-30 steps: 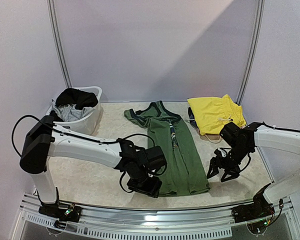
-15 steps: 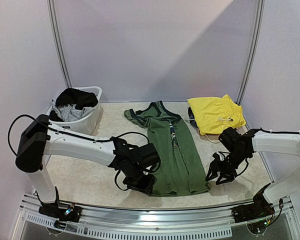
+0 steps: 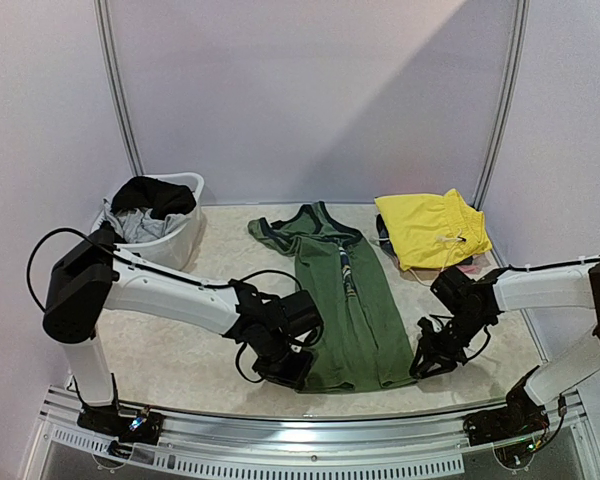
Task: Fold and stack the mixed laundry pile
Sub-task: Pick up the 2/3-rectangle-folded tank top.
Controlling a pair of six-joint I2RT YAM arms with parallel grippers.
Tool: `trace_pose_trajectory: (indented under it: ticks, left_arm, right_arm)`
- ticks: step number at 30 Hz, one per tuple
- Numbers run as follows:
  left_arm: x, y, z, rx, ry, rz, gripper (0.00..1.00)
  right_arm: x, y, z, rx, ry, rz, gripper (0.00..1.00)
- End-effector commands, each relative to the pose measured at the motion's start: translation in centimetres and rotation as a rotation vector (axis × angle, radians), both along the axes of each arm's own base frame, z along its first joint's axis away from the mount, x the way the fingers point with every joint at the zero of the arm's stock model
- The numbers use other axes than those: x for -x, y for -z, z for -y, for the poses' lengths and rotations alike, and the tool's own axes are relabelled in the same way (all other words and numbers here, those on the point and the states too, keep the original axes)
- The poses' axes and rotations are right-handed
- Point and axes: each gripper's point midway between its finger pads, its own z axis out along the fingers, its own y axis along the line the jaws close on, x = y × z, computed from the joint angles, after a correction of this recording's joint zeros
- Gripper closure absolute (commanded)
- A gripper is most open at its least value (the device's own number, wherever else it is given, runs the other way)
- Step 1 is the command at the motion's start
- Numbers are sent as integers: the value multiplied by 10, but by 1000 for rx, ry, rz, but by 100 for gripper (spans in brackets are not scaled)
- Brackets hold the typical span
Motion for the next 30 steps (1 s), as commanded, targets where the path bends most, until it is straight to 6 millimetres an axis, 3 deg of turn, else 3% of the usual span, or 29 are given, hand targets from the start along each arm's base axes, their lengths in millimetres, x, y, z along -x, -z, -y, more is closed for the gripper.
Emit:
trace_pose_trajectory:
  ticks: [1, 5, 13, 19, 23, 30]
  left_arm:
    - [1, 10, -4, 1, -24, -7, 96]
    - [1, 7, -4, 6, -15, 4, 100]
    - [8, -33, -13, 3, -21, -7, 100]
    - [30, -61, -51, 3, -88, -25, 100]
    - [49, -86, -73, 44, -117, -49, 100]
    - [69, -133, -98, 124, -188, -66, 100]
  right_arm:
    - [11, 16, 2, 18, -14, -38, 83]
    - [8, 8, 0, 7, -12, -16, 98]
    - [15, -19, -21, -24, -2, 9, 100]
    - [24, -53, -44, -37, 24, 45, 100]
    - [43, -65, -67, -71, -5, 37, 100]
    - [52, -110, -91, -46, -27, 100, 100]
